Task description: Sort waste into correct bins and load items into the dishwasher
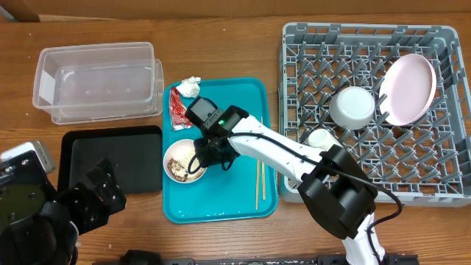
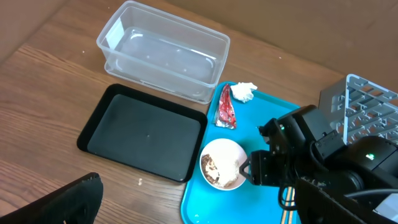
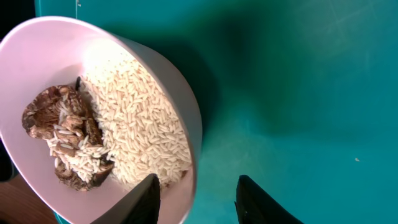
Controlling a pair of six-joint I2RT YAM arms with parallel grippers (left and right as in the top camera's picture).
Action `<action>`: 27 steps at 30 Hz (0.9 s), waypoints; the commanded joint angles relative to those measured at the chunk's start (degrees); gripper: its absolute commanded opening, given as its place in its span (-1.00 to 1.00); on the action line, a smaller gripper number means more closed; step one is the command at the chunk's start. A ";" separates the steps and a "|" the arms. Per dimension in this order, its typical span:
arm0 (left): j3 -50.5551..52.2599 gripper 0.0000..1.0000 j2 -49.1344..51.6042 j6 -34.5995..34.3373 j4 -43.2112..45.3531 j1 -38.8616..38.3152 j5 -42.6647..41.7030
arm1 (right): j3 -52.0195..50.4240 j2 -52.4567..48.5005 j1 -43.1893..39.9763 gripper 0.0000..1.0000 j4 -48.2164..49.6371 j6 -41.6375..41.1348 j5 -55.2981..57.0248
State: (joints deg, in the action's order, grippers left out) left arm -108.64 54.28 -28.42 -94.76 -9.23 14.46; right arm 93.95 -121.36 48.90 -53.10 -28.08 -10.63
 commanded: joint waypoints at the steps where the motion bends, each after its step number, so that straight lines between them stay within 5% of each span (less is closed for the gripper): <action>1: -0.22 1.00 0.20 -0.74 0.04 0.22 1.14 | -0.04 -1.40 0.37 -0.16 0.35 -0.48 0.07; 4: -0.22 1.00 0.20 -0.74 0.02 0.22 1.14 | -0.04 -3.04 0.35 -0.22 0.85 -0.96 -0.33; 6: -0.22 1.00 0.20 -0.74 0.04 0.22 1.16 | -0.04 -3.21 0.07 -0.61 1.01 -2.16 -0.46; 11: -0.22 1.00 0.20 -0.74 0.04 0.22 1.14 | 0.96 -2.99 -0.79 -0.92 1.31 -2.19 -0.33; 21: -0.22 1.00 0.20 -0.74 0.04 0.22 1.14 | 3.34 4.26 -5.92 -0.92 -4.94 -2.19 9.92; 27: -0.22 1.00 0.20 -0.74 0.04 0.22 1.14 | 3.34 14.49 -8.57 -0.92 -8.17 -2.23 27.61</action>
State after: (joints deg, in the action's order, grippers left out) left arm -108.64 54.28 -28.42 -94.78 -9.23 14.46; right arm 94.94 -115.61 41.04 -60.95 -29.95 3.64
